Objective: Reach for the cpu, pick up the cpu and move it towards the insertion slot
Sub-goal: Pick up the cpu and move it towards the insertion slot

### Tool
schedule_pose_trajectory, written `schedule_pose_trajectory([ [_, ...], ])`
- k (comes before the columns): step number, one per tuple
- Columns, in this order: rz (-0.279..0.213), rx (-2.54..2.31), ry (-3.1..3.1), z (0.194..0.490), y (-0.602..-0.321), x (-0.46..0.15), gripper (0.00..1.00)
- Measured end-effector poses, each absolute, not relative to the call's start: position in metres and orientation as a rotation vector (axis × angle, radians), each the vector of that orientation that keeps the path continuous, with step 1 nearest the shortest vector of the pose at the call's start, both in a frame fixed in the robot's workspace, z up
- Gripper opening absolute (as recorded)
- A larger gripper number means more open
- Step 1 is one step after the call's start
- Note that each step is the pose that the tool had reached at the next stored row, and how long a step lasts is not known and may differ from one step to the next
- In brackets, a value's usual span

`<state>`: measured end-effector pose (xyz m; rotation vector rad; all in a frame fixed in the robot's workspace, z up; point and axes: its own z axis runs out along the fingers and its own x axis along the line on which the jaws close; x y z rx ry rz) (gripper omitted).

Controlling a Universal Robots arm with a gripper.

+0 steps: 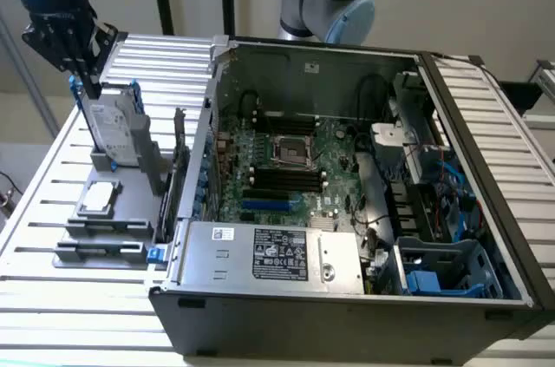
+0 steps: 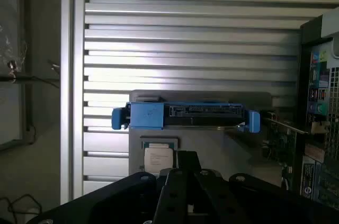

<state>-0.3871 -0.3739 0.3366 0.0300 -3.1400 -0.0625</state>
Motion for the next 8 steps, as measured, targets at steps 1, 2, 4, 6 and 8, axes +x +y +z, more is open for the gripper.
schedule_pose_trajectory([
  [1,-0.063,0.03,-3.14,0.3366,-0.3739,-0.3871,0.11],
  [2,-0.063,0.03,-3.14,0.3365,-0.3739,-0.3871,0.11],
  [4,-0.063,0.03,-3.14,0.3366,-0.374,-0.3871,0.11],
  [6,-0.063,0.03,-3.14,0.3366,-0.374,-0.3871,0.11],
  [8,-0.063,0.03,-3.14,0.3366,-0.3739,-0.3871,0.11],
])
